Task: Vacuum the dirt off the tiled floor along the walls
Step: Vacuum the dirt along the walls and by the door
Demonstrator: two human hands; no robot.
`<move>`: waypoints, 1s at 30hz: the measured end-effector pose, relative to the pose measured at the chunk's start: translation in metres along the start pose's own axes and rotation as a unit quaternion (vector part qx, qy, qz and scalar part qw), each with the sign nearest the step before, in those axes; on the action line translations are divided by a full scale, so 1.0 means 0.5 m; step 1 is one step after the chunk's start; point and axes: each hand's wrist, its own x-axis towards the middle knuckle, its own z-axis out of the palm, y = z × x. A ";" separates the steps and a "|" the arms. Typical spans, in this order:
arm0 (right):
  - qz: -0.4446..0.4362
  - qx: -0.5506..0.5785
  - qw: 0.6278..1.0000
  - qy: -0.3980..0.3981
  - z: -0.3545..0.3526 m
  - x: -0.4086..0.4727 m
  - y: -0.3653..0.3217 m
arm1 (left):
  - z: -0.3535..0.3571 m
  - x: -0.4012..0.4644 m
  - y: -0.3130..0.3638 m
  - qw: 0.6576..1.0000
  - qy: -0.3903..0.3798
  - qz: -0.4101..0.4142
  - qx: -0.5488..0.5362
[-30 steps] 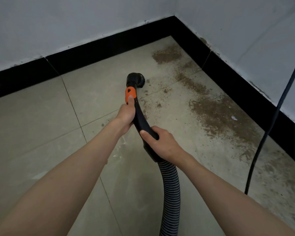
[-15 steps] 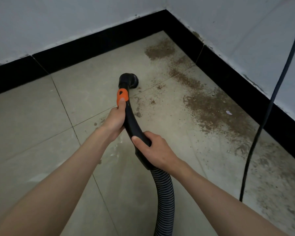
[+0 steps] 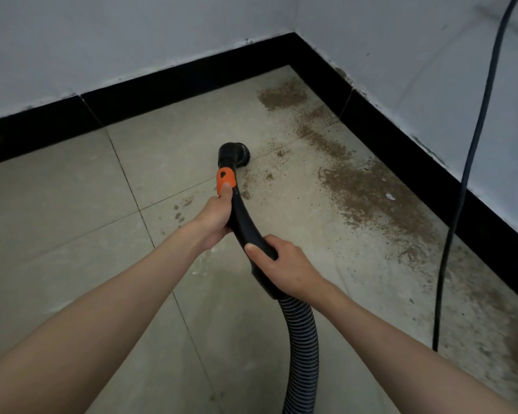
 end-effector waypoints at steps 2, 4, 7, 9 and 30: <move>0.005 -0.002 1.000 0.010 -0.012 0.011 0.004 | 0.017 0.009 0.012 1.000 -0.008 0.002 0.007; 0.008 0.004 1.000 0.021 -0.025 0.029 0.005 | 0.032 0.026 0.030 1.000 -0.010 0.009 0.016; 0.013 0.022 0.999 0.040 -0.042 0.062 0.005 | 0.053 0.056 0.057 0.999 -0.005 0.019 0.032; 0.018 0.028 0.998 0.055 -0.047 0.076 0.009 | 0.068 0.074 0.067 0.999 -0.002 0.023 0.045; -0.028 0.006 0.999 -0.040 -0.002 0.045 -0.039 | -0.074 -0.002 0.041 0.997 -0.025 -0.047 -0.048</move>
